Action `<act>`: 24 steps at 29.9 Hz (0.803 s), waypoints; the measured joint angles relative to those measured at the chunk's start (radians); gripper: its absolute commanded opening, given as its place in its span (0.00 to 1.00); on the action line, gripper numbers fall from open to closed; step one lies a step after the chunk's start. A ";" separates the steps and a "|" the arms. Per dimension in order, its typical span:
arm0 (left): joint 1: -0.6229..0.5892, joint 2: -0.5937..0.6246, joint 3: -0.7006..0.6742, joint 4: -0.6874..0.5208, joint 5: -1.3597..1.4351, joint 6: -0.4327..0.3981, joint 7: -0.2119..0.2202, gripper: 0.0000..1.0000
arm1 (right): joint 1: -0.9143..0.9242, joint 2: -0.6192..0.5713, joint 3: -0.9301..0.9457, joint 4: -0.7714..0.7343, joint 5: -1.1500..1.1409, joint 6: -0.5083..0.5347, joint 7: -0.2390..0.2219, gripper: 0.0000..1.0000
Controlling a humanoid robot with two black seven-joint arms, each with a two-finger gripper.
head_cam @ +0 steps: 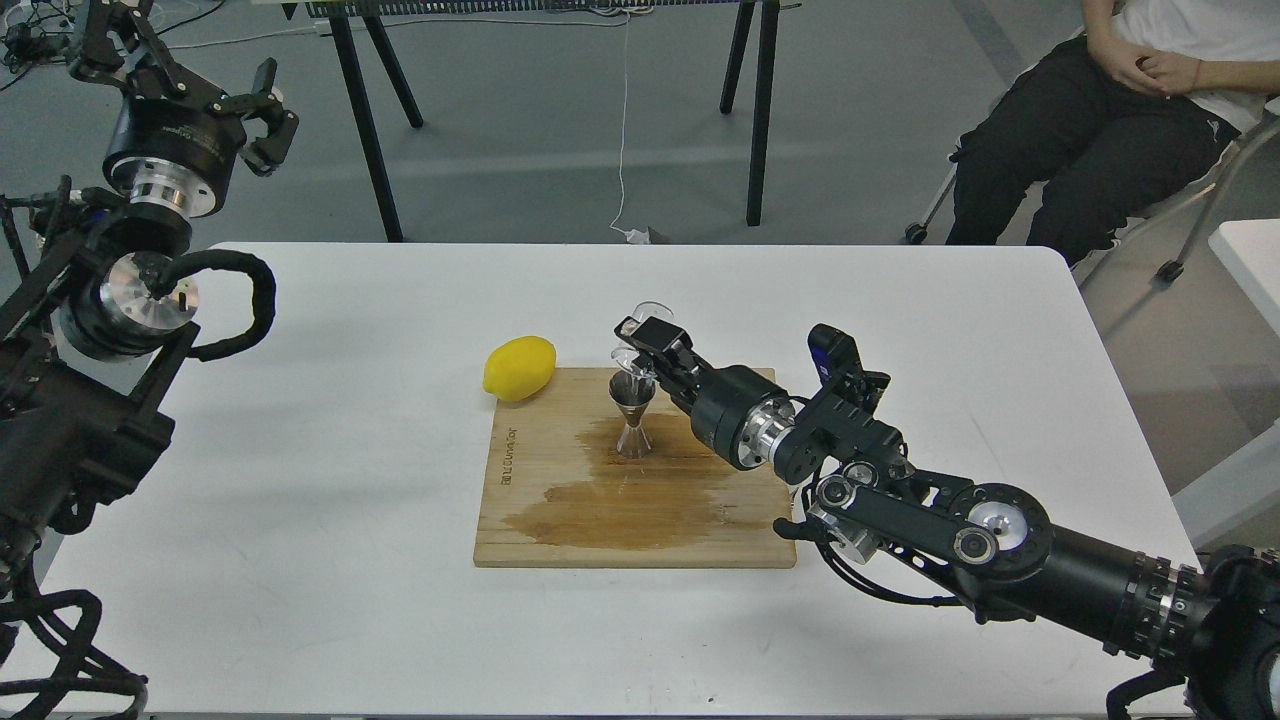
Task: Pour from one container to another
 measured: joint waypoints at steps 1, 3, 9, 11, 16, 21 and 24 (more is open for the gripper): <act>0.000 0.000 0.000 0.000 0.000 0.000 -0.001 1.00 | 0.000 0.003 -0.004 -0.004 -0.014 -0.001 0.004 0.35; 0.000 0.000 0.000 0.000 0.000 0.000 -0.001 1.00 | 0.001 0.005 -0.014 -0.007 -0.037 -0.003 0.010 0.35; 0.000 0.001 0.000 0.000 0.000 0.000 -0.001 1.00 | 0.007 0.005 -0.052 -0.009 -0.107 -0.005 0.041 0.35; 0.000 0.002 0.000 0.000 0.000 0.000 -0.001 1.00 | 0.008 0.005 -0.064 -0.009 -0.154 -0.010 0.051 0.35; 0.000 0.002 0.000 0.000 0.000 0.000 -0.001 1.00 | 0.009 0.003 -0.076 -0.009 -0.283 -0.036 0.070 0.35; 0.000 0.002 0.000 0.000 0.000 0.000 -0.001 1.00 | 0.003 -0.002 -0.081 -0.031 -0.393 -0.047 0.077 0.35; 0.001 0.004 0.000 0.000 0.000 0.000 -0.001 1.00 | 0.000 -0.002 -0.081 -0.055 -0.444 -0.048 0.093 0.35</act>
